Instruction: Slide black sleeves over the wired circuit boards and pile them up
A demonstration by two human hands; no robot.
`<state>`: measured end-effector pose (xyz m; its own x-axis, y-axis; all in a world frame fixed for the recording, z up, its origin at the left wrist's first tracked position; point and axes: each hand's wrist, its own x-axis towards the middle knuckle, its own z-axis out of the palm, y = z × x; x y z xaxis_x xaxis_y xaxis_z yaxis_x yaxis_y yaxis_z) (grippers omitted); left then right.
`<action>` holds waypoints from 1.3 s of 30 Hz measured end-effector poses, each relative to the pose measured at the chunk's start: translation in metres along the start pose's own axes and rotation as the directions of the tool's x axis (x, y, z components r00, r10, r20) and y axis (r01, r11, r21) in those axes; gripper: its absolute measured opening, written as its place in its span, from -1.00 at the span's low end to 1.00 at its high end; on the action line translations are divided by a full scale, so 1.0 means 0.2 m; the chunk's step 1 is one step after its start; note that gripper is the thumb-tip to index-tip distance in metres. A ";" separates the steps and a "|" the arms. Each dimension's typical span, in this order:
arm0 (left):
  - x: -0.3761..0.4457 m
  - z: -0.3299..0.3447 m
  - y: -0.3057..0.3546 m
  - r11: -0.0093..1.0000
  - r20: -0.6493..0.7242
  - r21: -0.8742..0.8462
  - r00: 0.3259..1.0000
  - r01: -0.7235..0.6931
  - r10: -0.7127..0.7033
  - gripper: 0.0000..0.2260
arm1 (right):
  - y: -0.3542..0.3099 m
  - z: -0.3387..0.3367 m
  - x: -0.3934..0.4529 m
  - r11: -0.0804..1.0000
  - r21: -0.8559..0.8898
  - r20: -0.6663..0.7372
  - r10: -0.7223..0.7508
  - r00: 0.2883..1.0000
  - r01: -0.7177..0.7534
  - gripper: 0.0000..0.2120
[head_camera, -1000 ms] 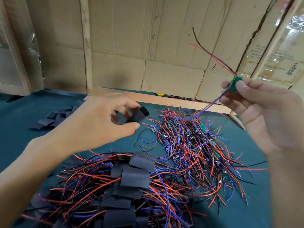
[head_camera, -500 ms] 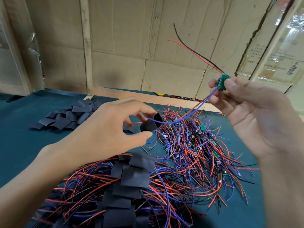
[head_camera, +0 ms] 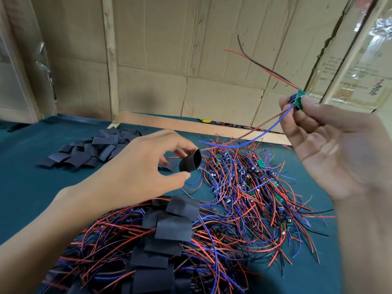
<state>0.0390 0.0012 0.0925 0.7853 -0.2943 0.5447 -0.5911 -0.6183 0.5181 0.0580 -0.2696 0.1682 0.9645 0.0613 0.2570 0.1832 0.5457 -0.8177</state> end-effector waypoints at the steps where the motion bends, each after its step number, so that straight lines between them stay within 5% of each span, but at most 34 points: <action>1: 0.00 0.00 0.00 1.000 0.007 -0.004 1.000 -0.002 0.002 -0.64 | 0.00 0.00 0.00 1.000 0.021 0.008 0.017 1.000 -0.017 -0.87; 19: 0.00 -0.02 0.04 0.997 -0.042 -0.018 0.996 -0.074 0.073 -0.61 | 0.04 -0.05 0.05 0.997 -0.067 -0.067 0.036 0.997 -0.040 -0.87; 28: -0.01 -0.01 0.07 0.993 -0.031 0.063 0.995 -0.096 0.098 -0.64 | 0.09 0.01 0.02 0.990 -0.137 0.038 -0.039 0.999 0.044 -0.88; 34: -0.01 -0.01 0.11 0.994 -0.101 0.085 0.992 -0.070 0.078 -0.65 | 0.20 0.11 -0.03 0.988 -0.135 0.149 -0.049 0.988 0.069 -0.67; 39: -0.01 -0.03 0.13 0.993 -0.164 0.098 0.983 -0.061 0.077 -0.69 | 0.35 0.18 -0.04 0.944 -0.322 0.211 0.004 0.978 0.066 -0.62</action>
<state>0.0206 -0.0108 0.1084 0.6966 -0.2173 0.6838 -0.6170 -0.6678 0.4163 0.0565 -0.2019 0.1269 0.9034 0.2379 0.3568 0.2980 0.2500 -0.9213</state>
